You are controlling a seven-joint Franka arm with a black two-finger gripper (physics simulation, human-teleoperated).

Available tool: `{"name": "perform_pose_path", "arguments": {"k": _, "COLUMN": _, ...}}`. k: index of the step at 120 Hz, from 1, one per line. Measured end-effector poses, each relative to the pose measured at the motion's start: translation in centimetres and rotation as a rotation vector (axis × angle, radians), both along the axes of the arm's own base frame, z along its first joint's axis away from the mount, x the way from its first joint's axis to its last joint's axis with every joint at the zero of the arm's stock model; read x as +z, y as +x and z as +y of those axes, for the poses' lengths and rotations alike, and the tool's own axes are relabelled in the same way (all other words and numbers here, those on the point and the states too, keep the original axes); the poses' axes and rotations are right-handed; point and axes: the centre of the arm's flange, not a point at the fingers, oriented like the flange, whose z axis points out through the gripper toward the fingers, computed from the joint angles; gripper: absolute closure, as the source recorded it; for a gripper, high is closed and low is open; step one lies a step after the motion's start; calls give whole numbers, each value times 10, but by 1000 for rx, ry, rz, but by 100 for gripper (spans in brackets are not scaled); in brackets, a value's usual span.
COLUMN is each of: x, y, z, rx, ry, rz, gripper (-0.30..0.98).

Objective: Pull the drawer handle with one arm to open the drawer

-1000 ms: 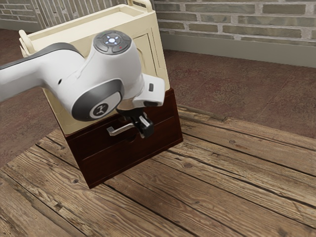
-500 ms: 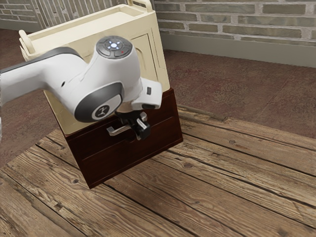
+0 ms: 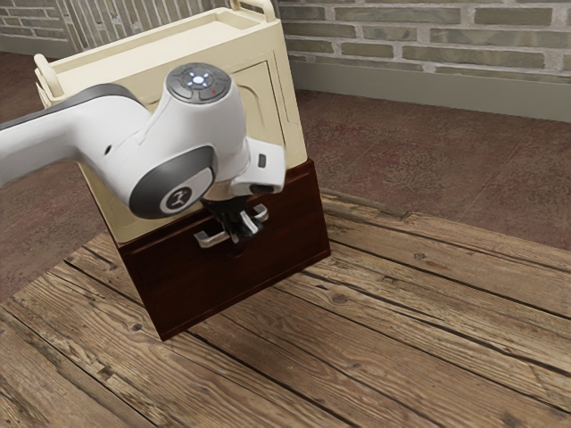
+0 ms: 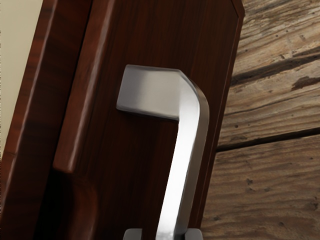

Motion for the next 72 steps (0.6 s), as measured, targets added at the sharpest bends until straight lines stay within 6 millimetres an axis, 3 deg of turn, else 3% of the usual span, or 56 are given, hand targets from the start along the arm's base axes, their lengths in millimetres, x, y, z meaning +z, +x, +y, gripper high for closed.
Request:
{"name": "perform_pose_path", "arguments": {"k": 30, "x": 1, "y": -2, "z": -3, "rx": 15, "ry": 3, "rz": -9, "gripper": 77}}
{"name": "perform_pose_path", "arguments": {"k": 72, "x": -3, "y": -10, "z": -24, "rx": -1, "ry": -3, "rz": -7, "gripper": 79}}
